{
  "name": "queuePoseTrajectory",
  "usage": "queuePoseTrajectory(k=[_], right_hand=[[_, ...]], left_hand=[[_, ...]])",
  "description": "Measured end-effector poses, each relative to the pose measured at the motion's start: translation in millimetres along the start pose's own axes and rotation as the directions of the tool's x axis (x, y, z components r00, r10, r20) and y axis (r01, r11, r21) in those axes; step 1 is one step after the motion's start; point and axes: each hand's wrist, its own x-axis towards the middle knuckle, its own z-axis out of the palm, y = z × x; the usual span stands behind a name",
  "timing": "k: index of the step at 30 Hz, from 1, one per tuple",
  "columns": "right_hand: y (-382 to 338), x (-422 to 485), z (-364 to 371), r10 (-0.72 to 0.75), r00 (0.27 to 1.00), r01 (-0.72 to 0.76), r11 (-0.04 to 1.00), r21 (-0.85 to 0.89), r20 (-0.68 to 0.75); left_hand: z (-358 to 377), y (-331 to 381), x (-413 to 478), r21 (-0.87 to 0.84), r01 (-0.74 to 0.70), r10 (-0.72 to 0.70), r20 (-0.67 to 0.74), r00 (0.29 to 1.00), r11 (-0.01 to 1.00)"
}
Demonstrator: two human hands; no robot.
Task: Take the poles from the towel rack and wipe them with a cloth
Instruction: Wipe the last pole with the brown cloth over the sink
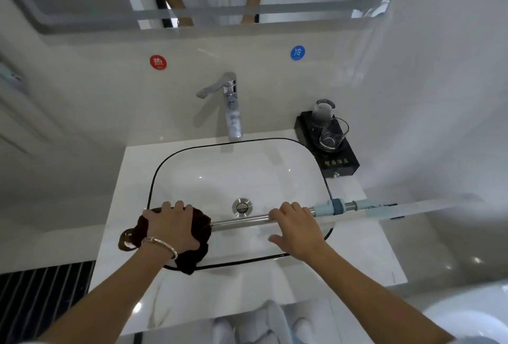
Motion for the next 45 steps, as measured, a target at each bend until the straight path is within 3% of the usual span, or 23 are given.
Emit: queuePoseTrajectory(k=[5, 13, 19, 28, 33, 37, 45], right_hand=[[10, 8, -2, -0.059, 0.997, 0.052, 0.99, -0.135, -0.046], [19, 40, -21, -0.099, 0.983, 0.112, 0.991, -0.077, 0.157], [23, 51, -29, -0.119, 0.975, 0.142, 0.983, -0.115, 0.185], [18, 57, -84, -0.172, 0.981, 0.191, 0.928, -0.319, 0.088], [33, 53, -154, -0.059, 0.996, 0.084, 0.904, -0.419, 0.072], [59, 49, -196, 0.115, 0.993, -0.096, 0.839, -0.536, 0.002], [83, 57, -223, 0.427, 0.904, -0.362, 0.758, -0.542, -0.006]], left_hand=[[3, -7, 7, -0.022, -0.039, 0.038, -0.038, 0.999, 0.999], [28, 6, -11, 0.021, -0.017, 0.023, -0.354, 0.935, 1.0], [23, 15, 1, 0.073, 0.082, -0.062, -0.239, 0.969, 0.994], [7, -1, 24, 0.096, -0.046, 0.059, -0.146, 0.987, 0.994], [-3, -10, 36, 0.11, -0.132, 0.139, -0.055, 0.989, 0.985], [-9, -12, 39, 0.103, -0.168, 0.17, -0.011, 0.985, 0.98], [-10, -14, 36, 0.105, -0.196, 0.201, -0.038, 0.979, 0.975]])
